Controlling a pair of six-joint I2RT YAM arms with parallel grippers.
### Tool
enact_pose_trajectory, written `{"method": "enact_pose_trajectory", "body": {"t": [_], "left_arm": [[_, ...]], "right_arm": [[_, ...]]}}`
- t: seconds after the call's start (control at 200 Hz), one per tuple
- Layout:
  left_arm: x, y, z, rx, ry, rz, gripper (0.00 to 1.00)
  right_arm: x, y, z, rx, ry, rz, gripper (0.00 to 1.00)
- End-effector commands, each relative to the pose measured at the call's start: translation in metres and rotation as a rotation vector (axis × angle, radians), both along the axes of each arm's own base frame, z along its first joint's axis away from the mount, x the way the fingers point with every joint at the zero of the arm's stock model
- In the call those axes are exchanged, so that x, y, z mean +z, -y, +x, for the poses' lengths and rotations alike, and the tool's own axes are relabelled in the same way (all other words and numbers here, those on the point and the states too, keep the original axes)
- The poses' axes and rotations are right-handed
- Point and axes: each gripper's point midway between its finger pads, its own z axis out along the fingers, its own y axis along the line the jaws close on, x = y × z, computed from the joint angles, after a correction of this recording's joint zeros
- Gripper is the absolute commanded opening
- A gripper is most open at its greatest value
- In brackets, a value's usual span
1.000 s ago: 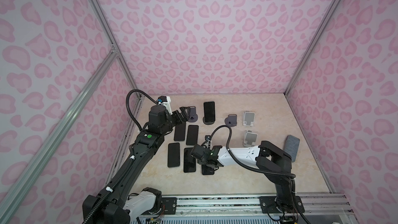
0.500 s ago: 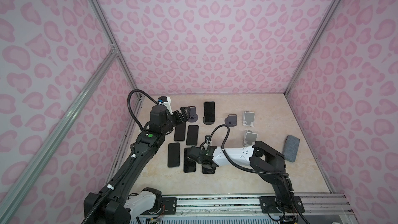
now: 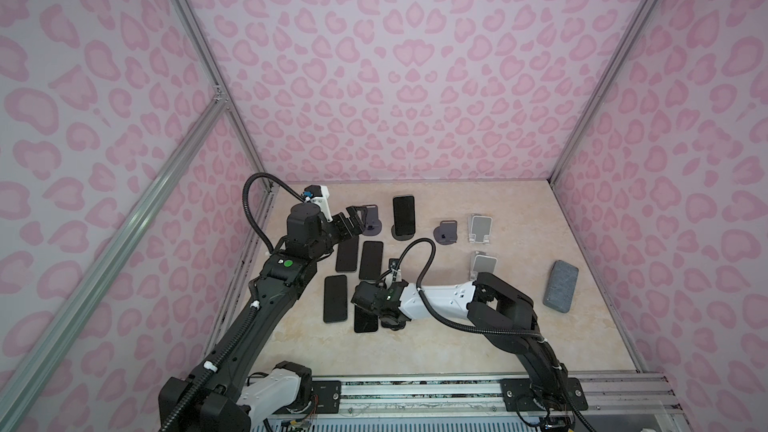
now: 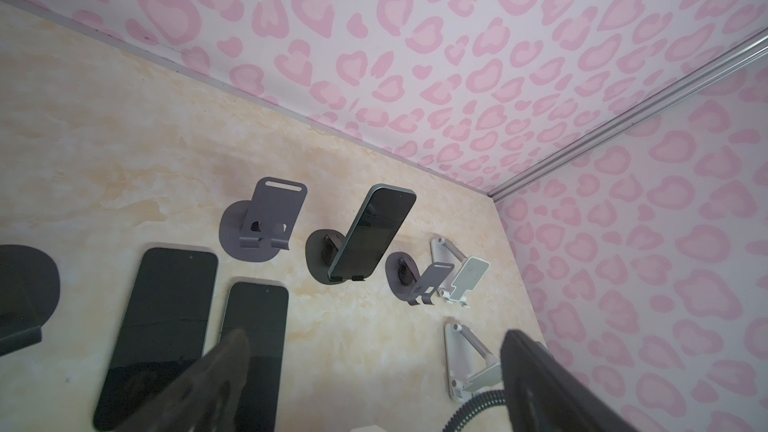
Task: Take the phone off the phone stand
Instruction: 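Lower the held phone flat onto the table next to the other phones, then open the right gripper and raise it off the phone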
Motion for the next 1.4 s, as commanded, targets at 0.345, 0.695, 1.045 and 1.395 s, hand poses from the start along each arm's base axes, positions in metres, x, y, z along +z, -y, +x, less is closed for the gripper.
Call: {"method": "enact_pose_trajectory", "body": {"t": [0.345,0.695,1.045,1.395], "left_arm": [[0.004,-0.003,0.004,0.018,0.024,0.006,0.97],[0.005,-0.003,0.004,0.016,0.027,0.005,0.97],[0.006,-0.001,0.003,0.003,0.029,-0.003,0.97],[0.004,0.008,0.004,-0.044,0.018,-0.007,0.97]], "right_arm": [[-0.031,0.027,-0.043,0.034,-0.138,-0.041,0.77],[-0.021,0.022,-0.057,0.074,-0.125,-0.014,0.73],[-0.001,0.014,-0.051,0.103,-0.094,-0.007,0.82],[0.066,0.012,-0.037,0.191,0.085,-0.001,0.90]]}}
